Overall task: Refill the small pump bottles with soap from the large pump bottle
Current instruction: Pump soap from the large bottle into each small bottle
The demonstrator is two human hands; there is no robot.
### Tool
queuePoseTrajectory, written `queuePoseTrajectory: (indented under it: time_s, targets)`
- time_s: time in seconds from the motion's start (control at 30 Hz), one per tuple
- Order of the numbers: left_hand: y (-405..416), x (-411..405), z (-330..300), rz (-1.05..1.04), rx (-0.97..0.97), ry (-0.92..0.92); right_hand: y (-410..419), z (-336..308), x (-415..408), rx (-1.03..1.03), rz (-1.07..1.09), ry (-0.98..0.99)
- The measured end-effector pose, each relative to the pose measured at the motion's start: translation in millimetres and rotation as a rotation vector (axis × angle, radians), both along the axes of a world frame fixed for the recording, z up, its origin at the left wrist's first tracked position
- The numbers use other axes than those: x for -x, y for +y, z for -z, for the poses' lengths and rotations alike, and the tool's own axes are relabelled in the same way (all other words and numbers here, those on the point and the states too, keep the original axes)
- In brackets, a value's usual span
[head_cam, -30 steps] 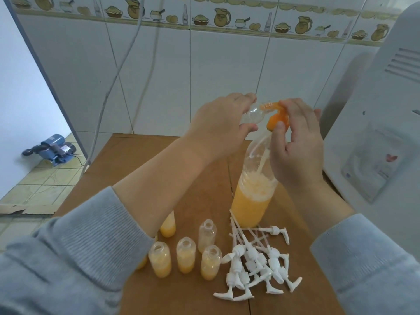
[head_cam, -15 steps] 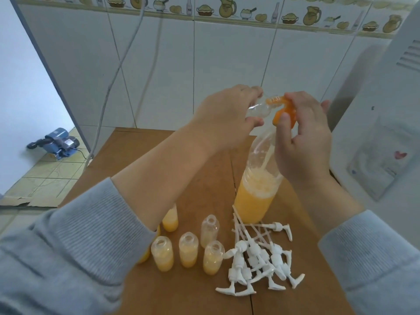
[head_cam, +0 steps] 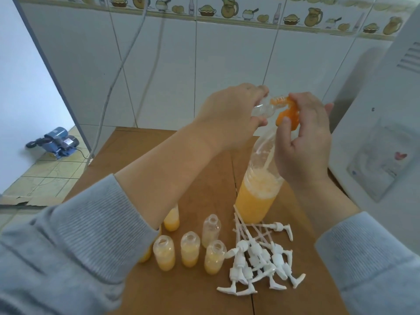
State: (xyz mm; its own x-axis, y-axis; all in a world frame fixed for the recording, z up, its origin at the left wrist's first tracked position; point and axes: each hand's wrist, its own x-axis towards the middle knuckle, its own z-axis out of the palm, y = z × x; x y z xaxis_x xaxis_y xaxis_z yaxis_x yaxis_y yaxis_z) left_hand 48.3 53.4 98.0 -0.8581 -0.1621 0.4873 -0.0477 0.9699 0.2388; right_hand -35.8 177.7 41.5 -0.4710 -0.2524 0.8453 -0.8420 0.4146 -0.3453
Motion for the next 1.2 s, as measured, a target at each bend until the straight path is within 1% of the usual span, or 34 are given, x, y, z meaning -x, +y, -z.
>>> queuePoseTrajectory:
  time_s: [0.17,0.27,0.4,0.5,0.63,0.73,0.9,1.0,1.07,1.2]
  targets:
    - [3.7,-2.8,-6.6,0.003,0.029,0.056,6.3,-12.8,1.7,0.070,-0.023,0.047]
    - [5.1,0.1,0.7,0.004,0.023,0.090,2.9,-5.0,4.3,0.086,-0.014,0.051]
    - [2.5,1.5,9.6,0.004,0.001,0.056,-1.9,6.3,4.1,0.033,0.003,0.003]
    - [-2.4,0.1,5.0,-0.004,0.018,0.030,-3.1,-3.0,2.1,0.015,-0.011,-0.012]
    - [-2.3,-1.9,-4.7,0.000,0.050,0.072,-2.2,-17.5,-0.5,0.085,-0.033,0.008]
    - [-0.7,-0.4,0.9,0.002,0.018,0.095,-6.7,-9.8,-0.6,0.126,-0.002,0.026]
    - [0.4,1.4,12.2,0.003,-0.026,0.063,-7.4,2.7,3.7,0.090,0.002,-0.005]
    - [-1.7,0.9,5.5,-0.017,0.012,0.029,-5.2,-3.6,1.8,0.052,-0.026,-0.028]
    - [-1.8,0.0,-2.1,-0.022,0.027,0.037,-2.4,-10.3,1.1,0.036,-0.025,-0.013]
    - [1.5,0.5,-2.9,0.007,0.017,0.071,-0.8,-8.1,1.7,0.090,-0.005,0.038]
